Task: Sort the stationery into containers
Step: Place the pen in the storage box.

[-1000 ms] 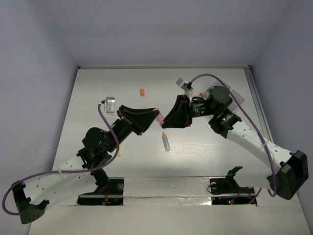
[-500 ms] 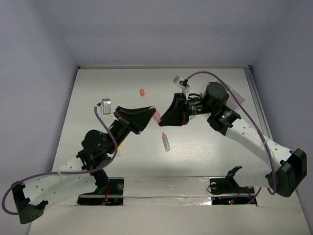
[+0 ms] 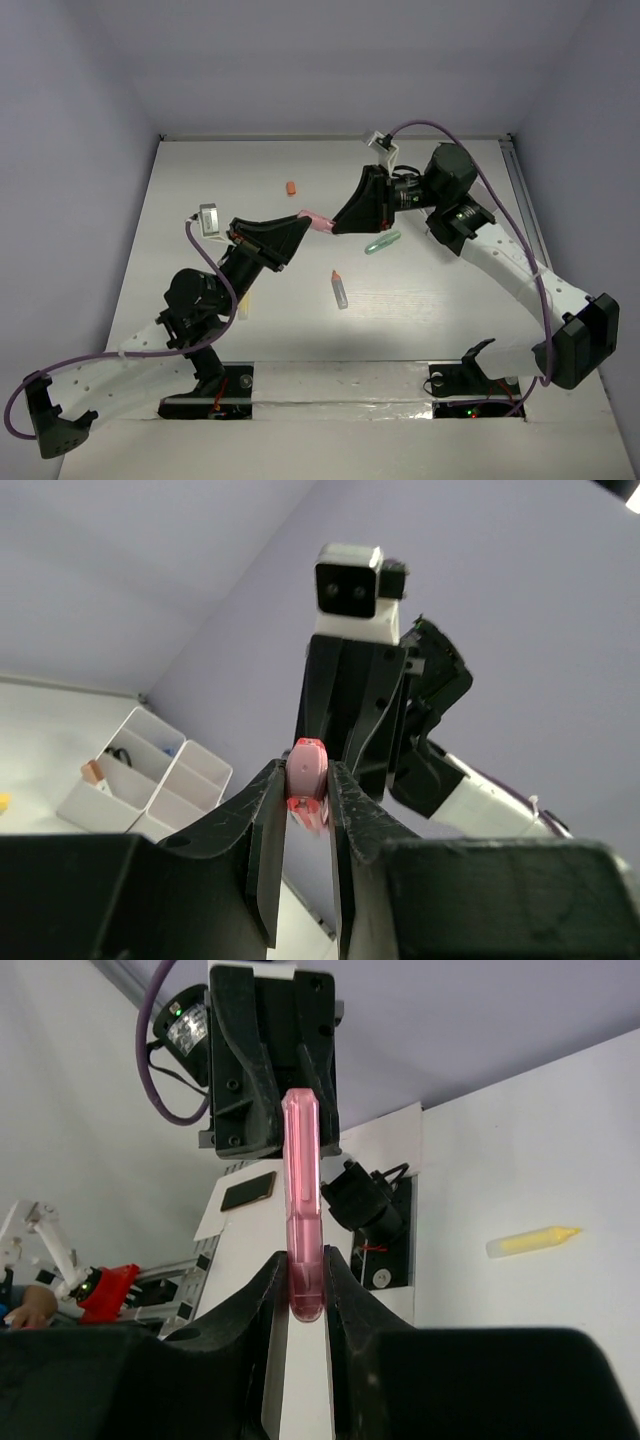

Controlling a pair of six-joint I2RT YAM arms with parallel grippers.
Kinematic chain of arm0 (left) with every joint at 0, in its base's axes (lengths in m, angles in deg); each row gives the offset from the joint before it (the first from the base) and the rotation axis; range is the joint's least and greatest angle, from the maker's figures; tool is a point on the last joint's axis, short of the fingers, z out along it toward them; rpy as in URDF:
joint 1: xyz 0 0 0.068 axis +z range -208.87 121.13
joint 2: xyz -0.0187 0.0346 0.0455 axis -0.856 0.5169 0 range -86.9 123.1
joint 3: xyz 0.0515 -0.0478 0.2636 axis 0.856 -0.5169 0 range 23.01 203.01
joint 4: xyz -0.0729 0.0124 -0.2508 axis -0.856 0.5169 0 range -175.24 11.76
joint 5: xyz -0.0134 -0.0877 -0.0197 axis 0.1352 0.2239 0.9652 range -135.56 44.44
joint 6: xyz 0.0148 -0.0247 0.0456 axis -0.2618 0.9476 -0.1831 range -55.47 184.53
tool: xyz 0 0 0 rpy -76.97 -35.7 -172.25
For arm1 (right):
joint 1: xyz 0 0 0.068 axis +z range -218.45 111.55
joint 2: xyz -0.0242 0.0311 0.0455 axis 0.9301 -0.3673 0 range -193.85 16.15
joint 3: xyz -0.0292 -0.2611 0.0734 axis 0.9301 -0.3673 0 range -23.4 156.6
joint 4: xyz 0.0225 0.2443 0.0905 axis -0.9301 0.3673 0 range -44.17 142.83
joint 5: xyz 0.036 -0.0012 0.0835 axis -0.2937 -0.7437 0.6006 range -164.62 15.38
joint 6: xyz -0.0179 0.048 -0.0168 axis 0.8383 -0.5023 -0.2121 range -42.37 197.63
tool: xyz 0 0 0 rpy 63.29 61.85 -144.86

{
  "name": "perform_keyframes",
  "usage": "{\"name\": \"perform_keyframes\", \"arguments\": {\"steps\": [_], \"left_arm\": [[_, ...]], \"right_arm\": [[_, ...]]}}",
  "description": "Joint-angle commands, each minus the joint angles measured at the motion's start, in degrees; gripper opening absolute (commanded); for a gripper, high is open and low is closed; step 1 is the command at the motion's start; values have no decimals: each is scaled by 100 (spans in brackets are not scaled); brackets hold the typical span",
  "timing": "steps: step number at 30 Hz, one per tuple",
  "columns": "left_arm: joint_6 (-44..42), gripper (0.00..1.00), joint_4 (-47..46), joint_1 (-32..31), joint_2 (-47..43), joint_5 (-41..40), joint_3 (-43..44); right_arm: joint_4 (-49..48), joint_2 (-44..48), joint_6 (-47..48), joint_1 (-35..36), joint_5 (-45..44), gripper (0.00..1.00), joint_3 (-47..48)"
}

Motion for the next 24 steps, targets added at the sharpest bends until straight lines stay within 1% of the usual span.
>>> {"name": "perform_keyframes", "arguments": {"steps": [1, 6, 9, 11, 12, 13, 15, 16, 18, 19, 22, 24], "left_arm": [[-21, 0, 2137, -306, 193, 1268, -401], [-232, 0, 2498, -306, 88, 820, -94], [-346, 0, 2665, -306, -44, 652, 12], [-416, 3, 2797, -306, -106, 547, 65], [-443, 7, 2841, -306, -184, 529, 91], [-460, 12, 2885, -306, -229, 511, 117], [-513, 20, 2947, -306, -343, 432, 153], [-522, 31, 3025, -306, -378, 397, 161], [-566, 40, 3096, -306, -492, 318, 188], [-583, 49, 3166, -306, -536, 301, 197], [-636, 63, 3298, -306, -686, 204, 223], [-671, 68, 3369, -306, -765, 134, 276]], "right_arm": [[-1628, 31, -323, -141, -1050, 0, 508], [-1409, 136, -95, -141, -1103, 0, -82], [-1137, 233, 98, -141, -1190, 0, -258], [-1013, 277, 160, -193, -1226, 0, -311], [-1005, 303, 169, -194, -1252, 0, -363], [-978, 312, 187, -194, -1270, 0, -381], [-961, 304, 196, -299, -1314, 0, -408], [-952, 312, 196, -299, -1323, 0, -425], [-1004, 295, 161, -360, -1349, 0, -452], [-1039, 286, 143, -361, -1340, 0, -495], [-1110, 242, 81, -414, -1340, 0, -531], [-1101, 207, 81, -466, -1340, 0, -531]]}}
